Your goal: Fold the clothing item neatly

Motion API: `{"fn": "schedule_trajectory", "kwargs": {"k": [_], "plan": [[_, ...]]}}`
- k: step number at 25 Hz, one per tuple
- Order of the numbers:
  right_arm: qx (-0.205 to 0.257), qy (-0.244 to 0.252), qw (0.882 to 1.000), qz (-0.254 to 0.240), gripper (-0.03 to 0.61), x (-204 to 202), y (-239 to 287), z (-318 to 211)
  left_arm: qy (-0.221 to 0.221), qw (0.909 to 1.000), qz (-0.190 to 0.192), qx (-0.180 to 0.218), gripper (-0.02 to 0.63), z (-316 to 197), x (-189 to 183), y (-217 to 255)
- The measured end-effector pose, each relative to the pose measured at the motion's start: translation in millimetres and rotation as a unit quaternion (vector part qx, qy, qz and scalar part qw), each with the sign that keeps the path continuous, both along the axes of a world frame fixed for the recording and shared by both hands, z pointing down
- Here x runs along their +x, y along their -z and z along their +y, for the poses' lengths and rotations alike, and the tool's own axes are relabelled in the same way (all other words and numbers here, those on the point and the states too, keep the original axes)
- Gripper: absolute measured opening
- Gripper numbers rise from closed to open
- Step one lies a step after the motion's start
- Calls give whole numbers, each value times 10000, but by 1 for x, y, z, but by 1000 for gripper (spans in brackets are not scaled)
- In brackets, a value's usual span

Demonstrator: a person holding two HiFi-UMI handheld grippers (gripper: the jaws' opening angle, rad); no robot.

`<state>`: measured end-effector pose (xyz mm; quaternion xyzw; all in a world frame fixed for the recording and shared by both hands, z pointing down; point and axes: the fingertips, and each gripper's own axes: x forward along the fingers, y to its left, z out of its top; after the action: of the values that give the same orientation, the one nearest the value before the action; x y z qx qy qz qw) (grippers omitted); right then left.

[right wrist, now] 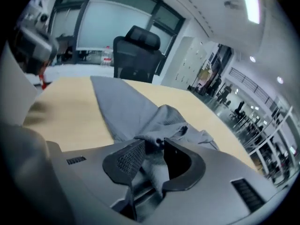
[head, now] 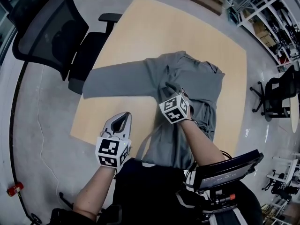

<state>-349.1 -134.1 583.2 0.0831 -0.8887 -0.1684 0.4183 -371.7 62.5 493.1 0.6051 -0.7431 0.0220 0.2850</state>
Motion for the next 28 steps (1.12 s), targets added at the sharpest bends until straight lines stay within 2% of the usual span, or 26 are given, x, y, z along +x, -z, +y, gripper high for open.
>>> {"fn": "schedule_trajectory", "kwargs": {"k": [2,3,5,7,10,15,19,22,23,25,28], "plan": [[-696,-149,9972,-219,153,-2,8,5,-1,10000,32,-21,0,-1,-2,-3],[-991,-188,9944,-326,167,-4,12,8,-8,10000,47,-19,0,-2,-2,-3],[-1461,-365,9870,-566,169,-10,18,10,-26,10000,61,4,0,-3,-3,-3],[-1743,-783,9778,-860,169,-15,22,-1,-45,10000,56,28,0,-4,-2,-1],[-1766,-1368,9707,-882,169,-24,17,-25,-35,10000,49,39,0,-4,-3,0],[-1831,-1801,9662,-231,167,-48,-15,-36,122,9999,86,1,0,0,-17,-7],[-1845,-2731,9441,-57,167,-47,-33,-58,183,9998,57,11,0,5,-28,-9],[-1948,-3035,9327,87,161,-46,-38,-66,241,9997,65,-12,0,11,-30,-7],[-1940,-3061,9319,124,147,-45,-37,-67,272,9996,84,-28,0,14,-30,-7],[-1901,-3112,9311,68,35,-43,-34,-71,342,9993,121,-60,0,21,-31,-8],[-1986,-3183,9267,-216,32,-40,-25,-73,422,9989,163,-90,0,28,-34,-12]]}}
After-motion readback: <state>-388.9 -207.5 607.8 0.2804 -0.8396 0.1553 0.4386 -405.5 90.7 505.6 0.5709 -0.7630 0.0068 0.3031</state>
